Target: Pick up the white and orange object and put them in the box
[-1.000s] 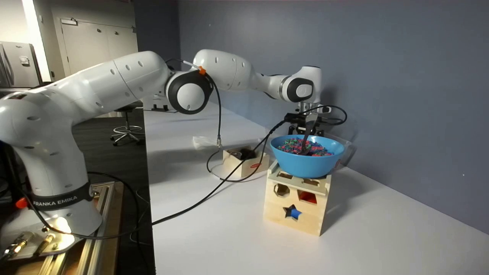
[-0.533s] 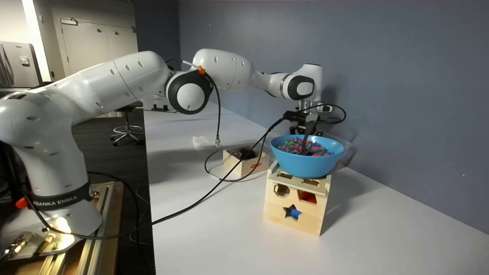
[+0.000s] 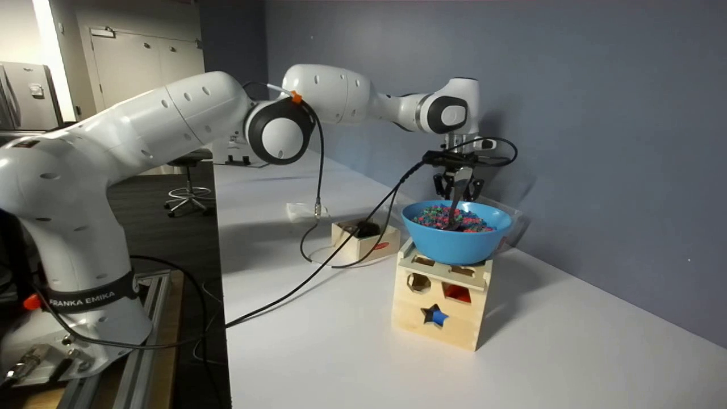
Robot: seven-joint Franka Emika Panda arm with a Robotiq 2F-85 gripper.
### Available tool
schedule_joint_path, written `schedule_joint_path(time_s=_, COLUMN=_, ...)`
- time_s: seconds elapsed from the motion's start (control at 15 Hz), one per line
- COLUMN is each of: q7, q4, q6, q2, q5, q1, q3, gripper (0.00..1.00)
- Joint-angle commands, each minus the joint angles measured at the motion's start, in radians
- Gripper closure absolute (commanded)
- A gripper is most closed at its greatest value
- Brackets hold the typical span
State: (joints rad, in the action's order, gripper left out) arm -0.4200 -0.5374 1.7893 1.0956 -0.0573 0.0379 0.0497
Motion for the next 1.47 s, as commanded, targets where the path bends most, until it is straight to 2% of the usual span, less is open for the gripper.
schedule_joint_path(time_s=0.0, q7=-0.065, q4=-0.005, q6=-0.048, q2=-0.062, q5=0.003, q1=-0.010, q3=0.017, gripper=0.71)
schedule_joint_path(time_s=0.27, q7=-0.109, q4=-0.036, q6=-0.110, q2=-0.124, q5=0.010, q1=-0.031, q3=0.039, gripper=0.71)
schedule_joint_path(time_s=0.53, q7=-0.037, q4=-0.080, q6=-0.191, q2=-0.183, q5=0.010, q1=-0.068, q3=0.051, gripper=0.71)
schedule_joint_path(time_s=0.93, q7=0.320, q4=-0.145, q6=-0.301, q2=-0.250, q5=0.018, q1=-0.128, q3=0.039, gripper=0.71)
schedule_joint_path(time_s=1.07, q7=0.438, q4=-0.195, q6=-0.279, q2=-0.276, q5=0.023, q1=-0.130, q3=0.038, gripper=0.71)
schedule_joint_path(time_s=1.13, q7=0.488, q4=-0.226, q6=-0.216, q2=-0.290, q5=0.020, q1=-0.127, q3=0.034, gripper=0.71)
schedule_joint_path(time_s=1.2, q7=0.402, q4=-0.118, q6=-0.269, q2=-0.222, q5=0.000, q1=-0.135, q3=0.045, gripper=0.46)
schedule_joint_path(time_s=1.4, q7=0.464, q4=-0.161, q6=-0.237, q2=-0.245, q5=0.000, q1=-0.130, q3=0.041, gripper=0.46)
